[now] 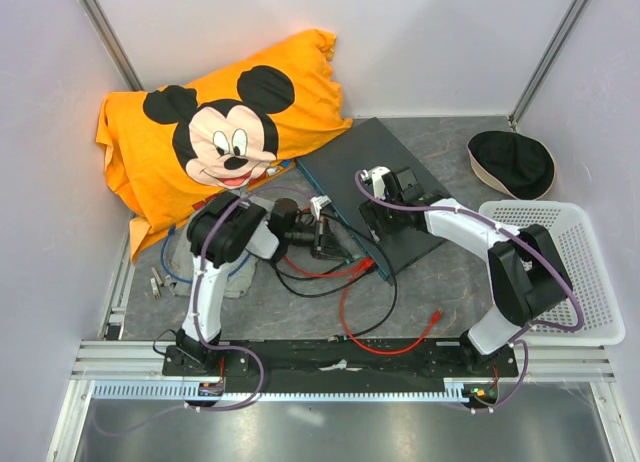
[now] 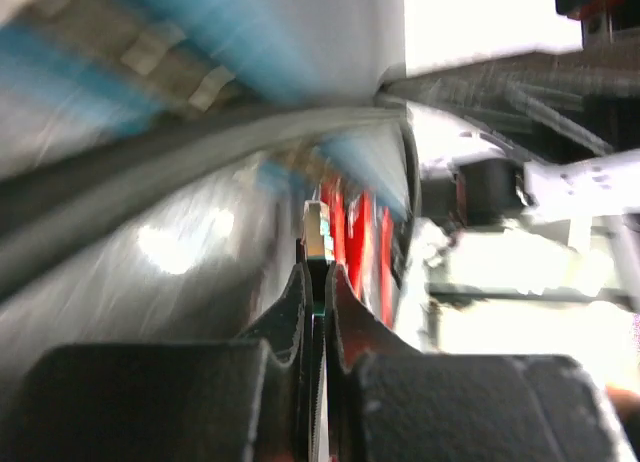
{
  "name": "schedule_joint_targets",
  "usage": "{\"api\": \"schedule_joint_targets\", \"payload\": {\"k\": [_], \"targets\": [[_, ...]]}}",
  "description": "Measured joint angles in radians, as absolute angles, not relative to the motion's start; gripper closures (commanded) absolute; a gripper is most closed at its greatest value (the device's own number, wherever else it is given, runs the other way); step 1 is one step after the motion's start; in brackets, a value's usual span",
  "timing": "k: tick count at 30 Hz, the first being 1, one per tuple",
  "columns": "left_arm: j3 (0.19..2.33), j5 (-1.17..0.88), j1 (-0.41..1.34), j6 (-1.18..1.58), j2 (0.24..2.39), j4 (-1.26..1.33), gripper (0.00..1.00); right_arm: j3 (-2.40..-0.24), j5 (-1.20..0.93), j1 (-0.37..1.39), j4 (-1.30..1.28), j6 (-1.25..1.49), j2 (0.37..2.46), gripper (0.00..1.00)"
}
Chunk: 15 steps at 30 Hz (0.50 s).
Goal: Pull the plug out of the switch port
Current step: Pull the connector from the switch port.
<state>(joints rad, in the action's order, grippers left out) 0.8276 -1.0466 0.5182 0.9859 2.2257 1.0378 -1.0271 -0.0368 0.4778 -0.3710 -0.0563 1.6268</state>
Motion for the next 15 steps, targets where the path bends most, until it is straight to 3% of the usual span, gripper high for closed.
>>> {"api": "schedule_joint_targets", "payload": {"k": [5,11,15], "targets": [[0.859,-1.155,0.397,0.842,2.181,0.739,0.98,-1.024,-0.037,0.478,-0.367,-0.056,1.626,0.18],[0.747,-1.205,0.428,0.818,2.127,0.727,0.98,-1.034,-0.037,0.478,-0.376,-0.056,1.631,0.18],[0.73,-1.193,0.441,0.657,2.053,0.537,0.98,-1.037,-0.037,0.478,-0.378,-0.058,1.634,0.18]]}}
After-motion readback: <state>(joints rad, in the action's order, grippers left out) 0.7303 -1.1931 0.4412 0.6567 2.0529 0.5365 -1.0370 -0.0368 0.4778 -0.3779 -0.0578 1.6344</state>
